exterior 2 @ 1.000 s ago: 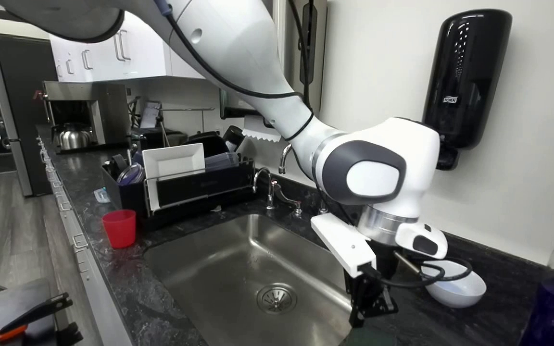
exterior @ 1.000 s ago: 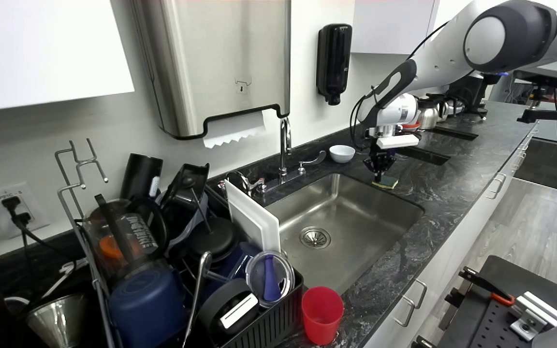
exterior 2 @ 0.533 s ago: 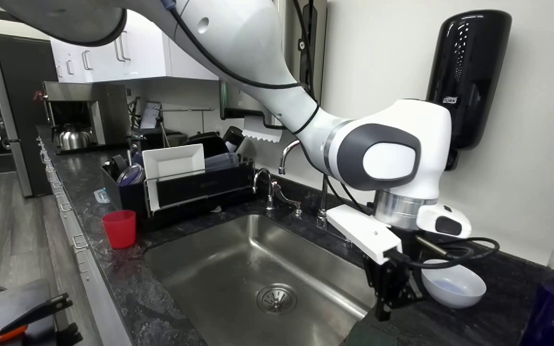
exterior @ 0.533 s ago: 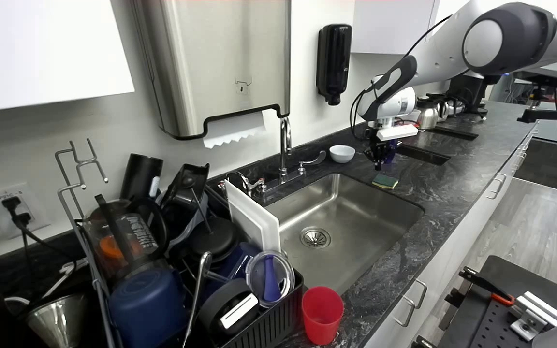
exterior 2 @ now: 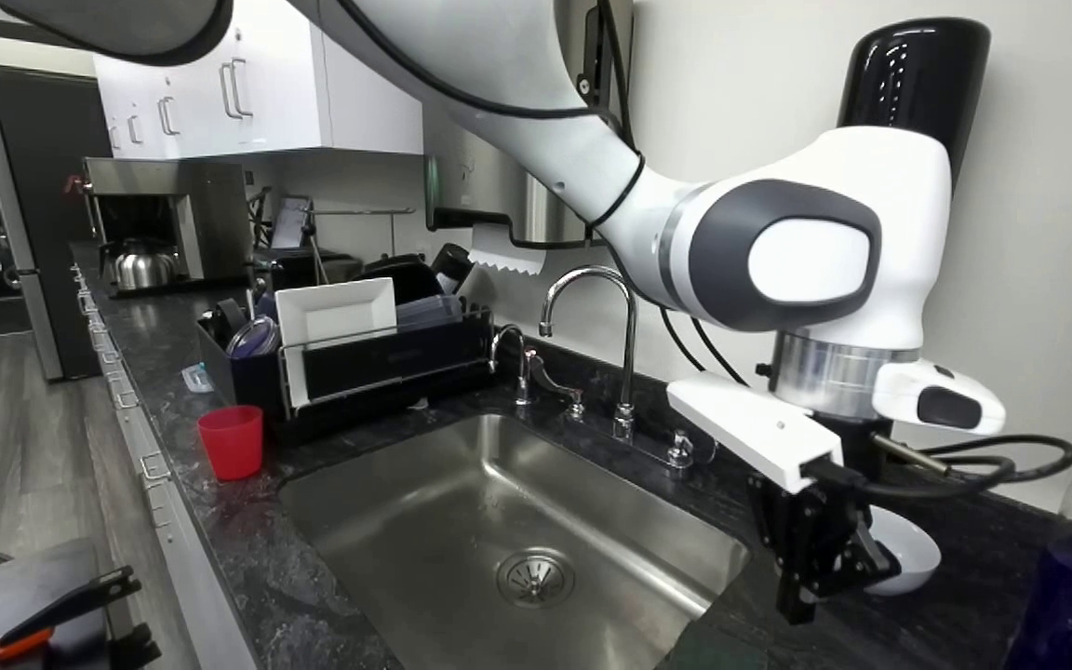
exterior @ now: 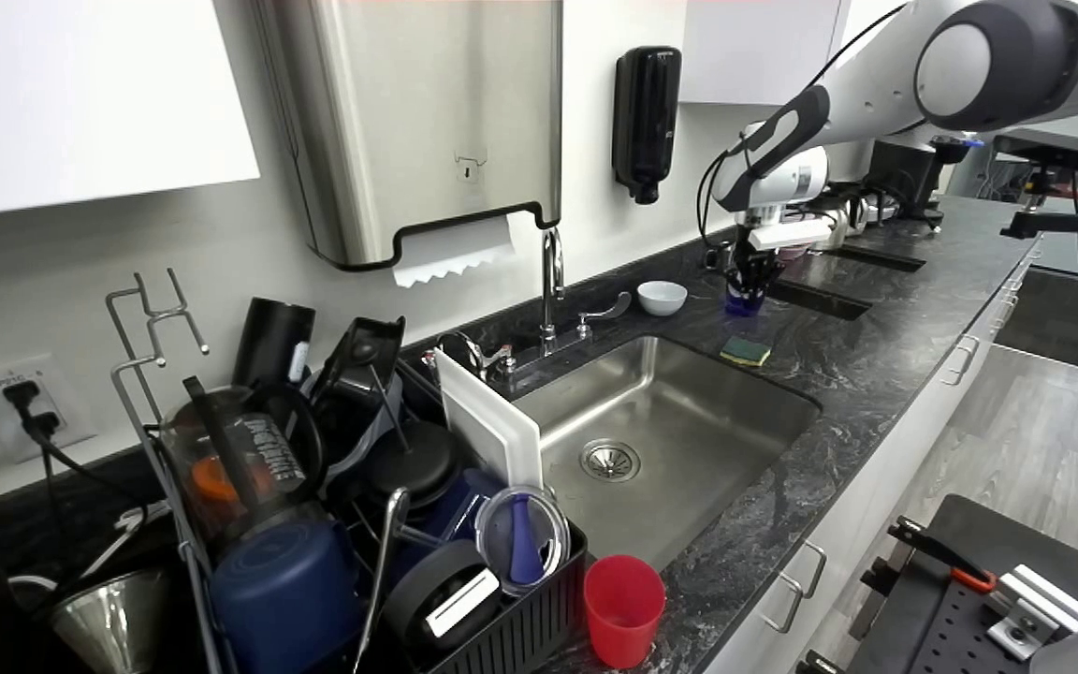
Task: Use the sponge to wipe the countertop
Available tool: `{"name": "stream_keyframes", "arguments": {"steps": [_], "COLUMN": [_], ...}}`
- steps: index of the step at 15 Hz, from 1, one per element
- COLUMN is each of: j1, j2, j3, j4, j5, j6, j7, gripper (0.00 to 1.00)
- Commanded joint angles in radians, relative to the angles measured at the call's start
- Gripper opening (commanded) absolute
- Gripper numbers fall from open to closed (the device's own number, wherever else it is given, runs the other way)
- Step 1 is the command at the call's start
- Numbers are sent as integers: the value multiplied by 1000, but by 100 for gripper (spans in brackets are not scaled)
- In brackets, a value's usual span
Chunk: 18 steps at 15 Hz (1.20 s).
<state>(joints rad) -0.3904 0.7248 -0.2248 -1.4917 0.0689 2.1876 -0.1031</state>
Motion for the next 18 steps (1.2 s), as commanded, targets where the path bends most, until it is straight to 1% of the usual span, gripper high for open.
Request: {"name": "stream_keyframes", "arguments": {"steps": [1, 8, 10, 13, 18], "j1": [10, 35, 38, 42, 47], "j2": [-91, -211, -230, -260, -332], "j3": [5, 3, 3, 0, -7], "j4": [-58, -107, -123, -156, -246], "j5": [-17, -38, -41, -46, -69], "j6": [-53, -160, -177, -180, -173], "j7": [7, 5, 8, 8, 4], "gripper": [39, 88, 99, 100, 100]}}
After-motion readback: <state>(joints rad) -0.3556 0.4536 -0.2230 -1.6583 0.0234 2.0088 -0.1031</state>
